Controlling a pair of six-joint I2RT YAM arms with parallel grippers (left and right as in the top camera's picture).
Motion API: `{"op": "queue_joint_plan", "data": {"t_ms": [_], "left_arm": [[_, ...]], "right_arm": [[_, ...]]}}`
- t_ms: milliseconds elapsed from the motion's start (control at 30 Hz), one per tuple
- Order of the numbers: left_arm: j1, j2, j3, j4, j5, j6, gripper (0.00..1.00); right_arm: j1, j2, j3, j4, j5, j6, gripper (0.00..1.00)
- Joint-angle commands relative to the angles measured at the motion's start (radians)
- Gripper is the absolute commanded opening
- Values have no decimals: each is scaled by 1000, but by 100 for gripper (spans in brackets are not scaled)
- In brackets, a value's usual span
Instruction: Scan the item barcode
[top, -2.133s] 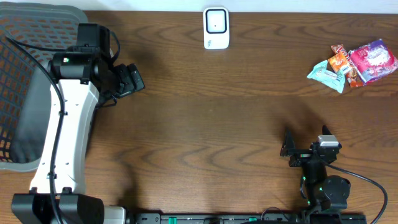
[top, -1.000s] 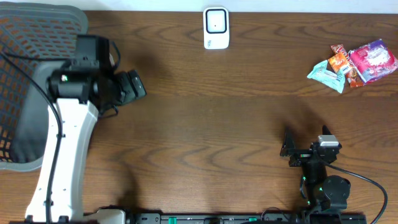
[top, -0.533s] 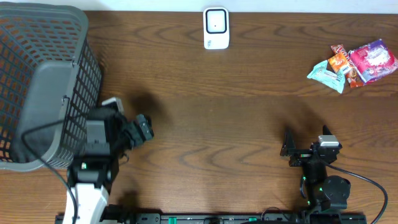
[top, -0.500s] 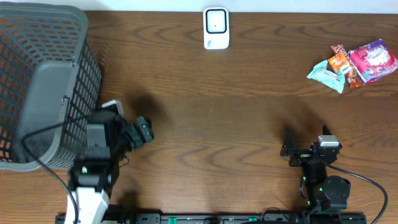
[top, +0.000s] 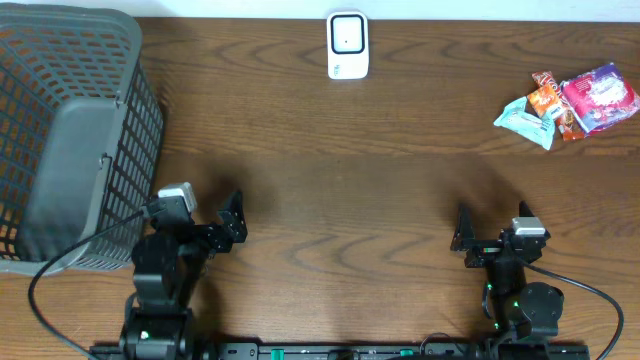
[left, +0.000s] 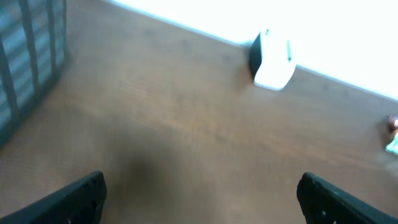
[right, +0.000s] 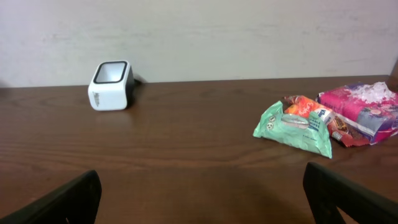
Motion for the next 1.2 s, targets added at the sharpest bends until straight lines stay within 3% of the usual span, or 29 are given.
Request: {"op": "queue_joint_plan", "data": {"t_ms": [0, 367, 1167], "left_arm": [[-2, -79, -39, 60, 4, 75, 98], [-1, -278, -161, 244, -12, 182, 98], [-1, -455, -256, 341, -61, 261, 98]], "right_arm": [[-8, -6, -4, -2, 8, 14, 99], [-8, -6, -4, -2, 7, 14, 99], [-8, -6, -4, -2, 7, 14, 99]]}}
